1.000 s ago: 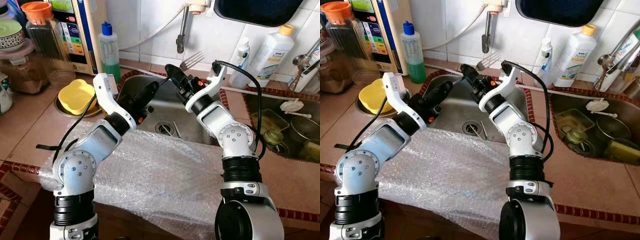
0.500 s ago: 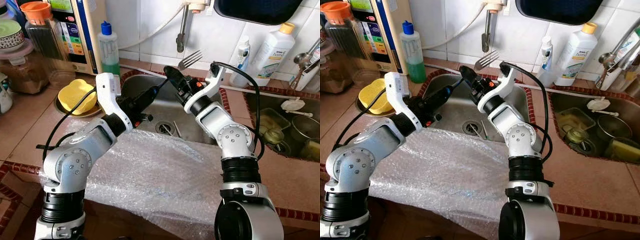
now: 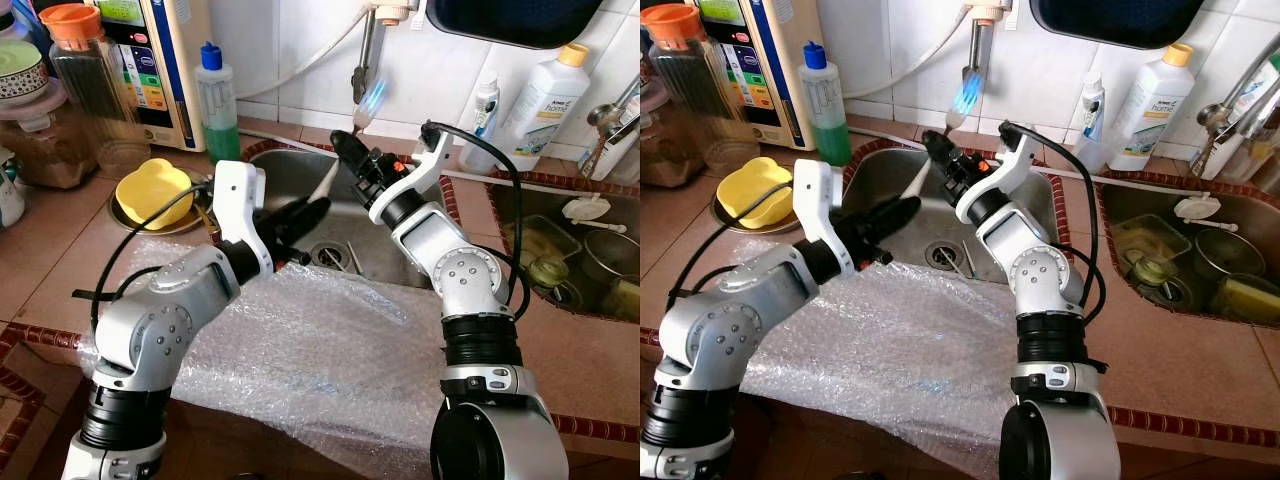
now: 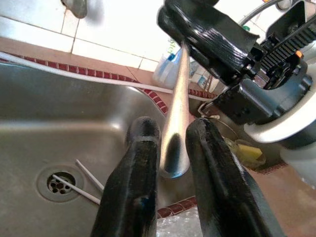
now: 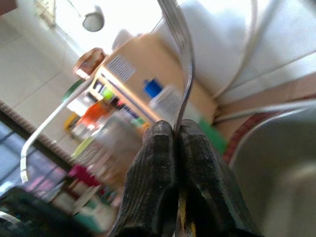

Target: Kitchen organization

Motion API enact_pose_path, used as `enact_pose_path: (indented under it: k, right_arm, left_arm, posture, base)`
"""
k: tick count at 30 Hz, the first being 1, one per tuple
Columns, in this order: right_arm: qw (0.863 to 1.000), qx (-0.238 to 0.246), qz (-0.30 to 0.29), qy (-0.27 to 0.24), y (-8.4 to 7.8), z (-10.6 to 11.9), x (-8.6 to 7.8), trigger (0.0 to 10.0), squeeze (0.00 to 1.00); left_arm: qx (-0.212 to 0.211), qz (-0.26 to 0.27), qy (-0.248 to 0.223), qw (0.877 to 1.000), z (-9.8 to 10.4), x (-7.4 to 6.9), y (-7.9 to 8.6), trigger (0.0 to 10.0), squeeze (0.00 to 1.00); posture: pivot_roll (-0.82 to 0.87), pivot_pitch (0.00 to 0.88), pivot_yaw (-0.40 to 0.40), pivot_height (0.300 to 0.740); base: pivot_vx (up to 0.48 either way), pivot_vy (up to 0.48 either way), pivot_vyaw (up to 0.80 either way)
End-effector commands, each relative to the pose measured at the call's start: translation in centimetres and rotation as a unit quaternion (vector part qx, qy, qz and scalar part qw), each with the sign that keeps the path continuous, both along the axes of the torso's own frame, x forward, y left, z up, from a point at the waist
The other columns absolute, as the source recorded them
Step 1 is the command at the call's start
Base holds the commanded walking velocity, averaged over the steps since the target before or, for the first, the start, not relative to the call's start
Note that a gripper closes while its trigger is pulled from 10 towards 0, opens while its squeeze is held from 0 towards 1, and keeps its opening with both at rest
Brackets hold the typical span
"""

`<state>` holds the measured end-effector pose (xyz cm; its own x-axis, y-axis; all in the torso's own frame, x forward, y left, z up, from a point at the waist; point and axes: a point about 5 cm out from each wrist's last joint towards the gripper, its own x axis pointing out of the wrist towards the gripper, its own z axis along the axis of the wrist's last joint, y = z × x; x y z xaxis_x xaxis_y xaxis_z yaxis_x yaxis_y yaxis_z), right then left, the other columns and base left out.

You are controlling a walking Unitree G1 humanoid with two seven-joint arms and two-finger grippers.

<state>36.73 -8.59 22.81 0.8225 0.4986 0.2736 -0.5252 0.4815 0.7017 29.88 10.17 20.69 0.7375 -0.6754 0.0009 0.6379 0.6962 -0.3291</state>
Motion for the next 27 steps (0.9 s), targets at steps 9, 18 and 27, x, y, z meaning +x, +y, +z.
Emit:
enact_pose_path:
  k: [9,18,27]
  right_arm:
    - [0.999,-0.031,-0.041,-0.013,-0.8,0.4,1.2,0.0,0.0]
    - [0.966,-0.243,-0.041,-0.073,-1.2,-1.5,2.9,0.0,0.0]
    - [0.904,-0.417,-0.065,-0.068,-3.5,-4.3,3.6,0.0,0.0]
  left_arm:
    - [0.035,0.023,-0.028,0.999,0.2,0.0,1.5,10.0,1.0]
    - [0.151,0.065,-0.038,0.986,-2.8,0.7,5.7,10.0,1.0]
    - [0.178,0.07,-0.069,0.979,-3.2,0.9,5.4,10.0,1.0]
  posture:
    - [0.16,0.045,-0.041,0.74]
    - [0.18,0.05,-0.024,0.74]
    - [0.19,0.059,-0.025,0.74]
  base:
    - [0.0,0.0,0.0]
    - [0.0,0.0,0.0]
    - [0.0,0.0,0.0]
